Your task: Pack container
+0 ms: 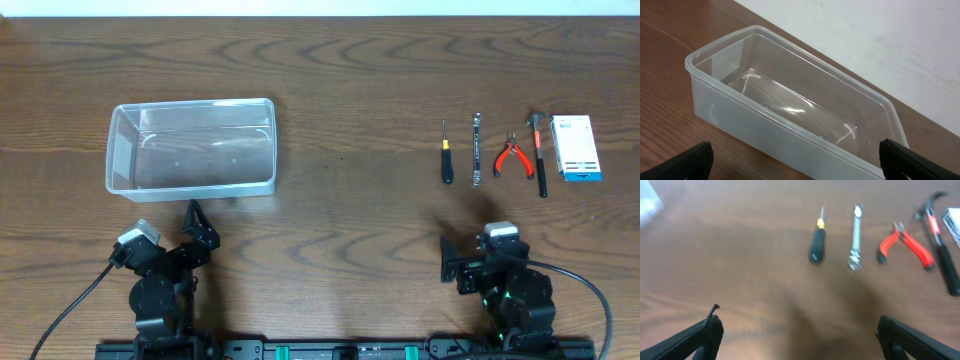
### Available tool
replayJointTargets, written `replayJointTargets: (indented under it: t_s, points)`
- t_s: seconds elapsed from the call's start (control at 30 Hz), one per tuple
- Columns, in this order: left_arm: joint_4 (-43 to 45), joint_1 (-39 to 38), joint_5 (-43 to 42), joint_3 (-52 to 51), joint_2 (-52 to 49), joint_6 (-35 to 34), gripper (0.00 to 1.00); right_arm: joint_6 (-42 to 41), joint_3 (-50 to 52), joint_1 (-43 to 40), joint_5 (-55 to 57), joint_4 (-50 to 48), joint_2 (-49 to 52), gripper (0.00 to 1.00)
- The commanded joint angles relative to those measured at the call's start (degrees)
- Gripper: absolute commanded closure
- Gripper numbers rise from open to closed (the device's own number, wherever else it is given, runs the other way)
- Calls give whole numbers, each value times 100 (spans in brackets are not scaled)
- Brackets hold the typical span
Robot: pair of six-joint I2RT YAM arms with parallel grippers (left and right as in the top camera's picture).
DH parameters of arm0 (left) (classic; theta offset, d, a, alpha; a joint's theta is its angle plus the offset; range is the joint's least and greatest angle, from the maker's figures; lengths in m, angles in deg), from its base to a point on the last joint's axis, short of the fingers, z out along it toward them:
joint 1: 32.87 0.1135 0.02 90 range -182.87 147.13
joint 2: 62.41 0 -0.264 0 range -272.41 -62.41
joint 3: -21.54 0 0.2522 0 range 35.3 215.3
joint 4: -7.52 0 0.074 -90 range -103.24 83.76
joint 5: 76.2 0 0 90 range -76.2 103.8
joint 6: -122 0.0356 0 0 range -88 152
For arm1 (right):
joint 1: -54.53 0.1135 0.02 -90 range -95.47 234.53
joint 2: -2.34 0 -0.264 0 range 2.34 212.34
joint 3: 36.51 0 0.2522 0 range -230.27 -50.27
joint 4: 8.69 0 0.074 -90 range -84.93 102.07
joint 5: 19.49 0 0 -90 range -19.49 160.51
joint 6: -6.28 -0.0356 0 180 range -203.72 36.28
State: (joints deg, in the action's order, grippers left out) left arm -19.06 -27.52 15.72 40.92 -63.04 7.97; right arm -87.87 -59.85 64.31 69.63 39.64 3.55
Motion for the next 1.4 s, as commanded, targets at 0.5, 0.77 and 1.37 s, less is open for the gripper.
replayJointTargets:
  t_s: [0.5, 0.77, 1.37]
  points:
    - [223, -28, -787, 413, -247, 260, 2, -1379, -931, -48, -1397, -1255, 964, 1]
    - [-697, -28, -780, 1847, -1690, 1075, 2, -1294, -3910, -17, -1532, 238, 4159, 1]
    - [-643, -22, -227, 3768, -4409, 1464, 2, -1388, -8365, 1593, -1735, 372, 9313, 2]
